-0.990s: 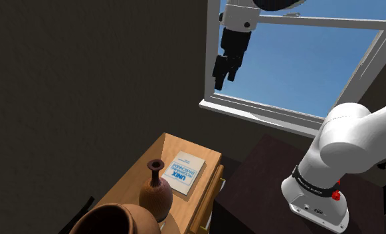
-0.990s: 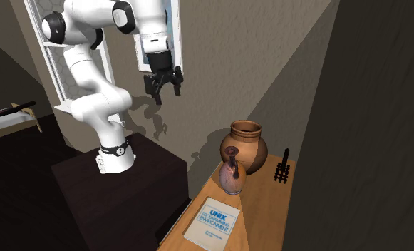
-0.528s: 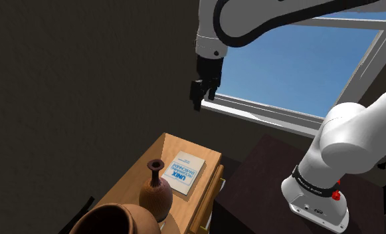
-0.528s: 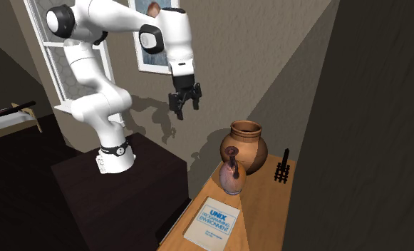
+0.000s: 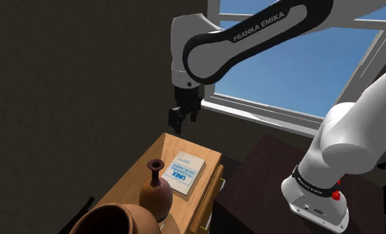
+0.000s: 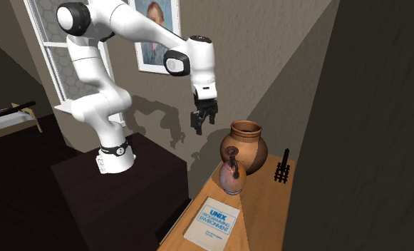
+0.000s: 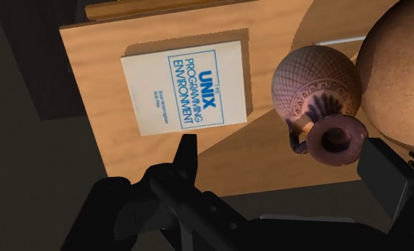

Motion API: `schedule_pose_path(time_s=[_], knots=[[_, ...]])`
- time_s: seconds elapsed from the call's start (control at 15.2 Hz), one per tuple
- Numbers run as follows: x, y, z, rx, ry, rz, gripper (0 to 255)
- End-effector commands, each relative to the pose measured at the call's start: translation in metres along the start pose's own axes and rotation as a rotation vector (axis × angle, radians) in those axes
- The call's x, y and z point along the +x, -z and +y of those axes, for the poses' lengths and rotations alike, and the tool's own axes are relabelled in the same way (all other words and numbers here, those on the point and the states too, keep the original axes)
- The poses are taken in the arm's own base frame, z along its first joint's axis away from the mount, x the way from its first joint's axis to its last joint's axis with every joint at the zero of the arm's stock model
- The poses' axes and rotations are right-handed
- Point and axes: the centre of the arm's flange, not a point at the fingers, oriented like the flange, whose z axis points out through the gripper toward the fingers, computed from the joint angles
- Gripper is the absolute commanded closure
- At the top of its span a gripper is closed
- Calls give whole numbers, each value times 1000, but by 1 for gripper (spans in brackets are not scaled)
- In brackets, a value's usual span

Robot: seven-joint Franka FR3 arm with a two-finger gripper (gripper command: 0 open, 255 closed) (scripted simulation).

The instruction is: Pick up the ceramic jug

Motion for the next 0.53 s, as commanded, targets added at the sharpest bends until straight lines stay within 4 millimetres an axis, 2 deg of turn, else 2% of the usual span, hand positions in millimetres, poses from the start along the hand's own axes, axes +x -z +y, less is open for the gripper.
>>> schedule_pose_path(time_s=[0.0,0.46], knots=[[10,-20,-15,4,2,-12,0],[47,-93,-62,14,11,-57,0]])
